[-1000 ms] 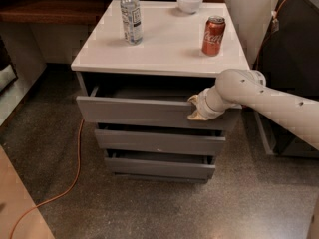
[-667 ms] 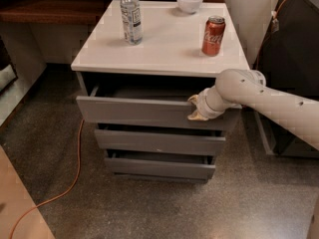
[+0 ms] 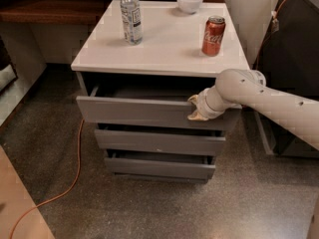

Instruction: Place coke can into top drawer

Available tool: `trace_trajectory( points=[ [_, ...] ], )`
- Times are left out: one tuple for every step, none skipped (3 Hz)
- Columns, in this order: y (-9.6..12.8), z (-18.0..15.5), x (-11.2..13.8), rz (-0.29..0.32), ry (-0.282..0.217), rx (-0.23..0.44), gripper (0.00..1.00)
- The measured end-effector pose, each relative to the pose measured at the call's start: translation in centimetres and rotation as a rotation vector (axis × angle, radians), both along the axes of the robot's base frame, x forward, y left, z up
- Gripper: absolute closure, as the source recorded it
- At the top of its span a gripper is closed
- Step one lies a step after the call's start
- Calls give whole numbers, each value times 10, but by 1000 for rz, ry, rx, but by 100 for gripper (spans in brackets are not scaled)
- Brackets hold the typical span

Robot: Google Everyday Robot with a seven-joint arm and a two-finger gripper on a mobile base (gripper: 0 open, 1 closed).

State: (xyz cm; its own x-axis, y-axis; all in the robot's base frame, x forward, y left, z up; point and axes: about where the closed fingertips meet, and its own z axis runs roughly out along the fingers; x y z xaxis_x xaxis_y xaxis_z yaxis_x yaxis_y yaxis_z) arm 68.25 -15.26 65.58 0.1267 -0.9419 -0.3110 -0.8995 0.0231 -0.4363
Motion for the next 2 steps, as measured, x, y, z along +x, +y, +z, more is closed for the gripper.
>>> trace_trajectory(
  points=[
    [0,0,0,0,0,0,86],
    [0,0,0,0,0,0,64]
  ],
)
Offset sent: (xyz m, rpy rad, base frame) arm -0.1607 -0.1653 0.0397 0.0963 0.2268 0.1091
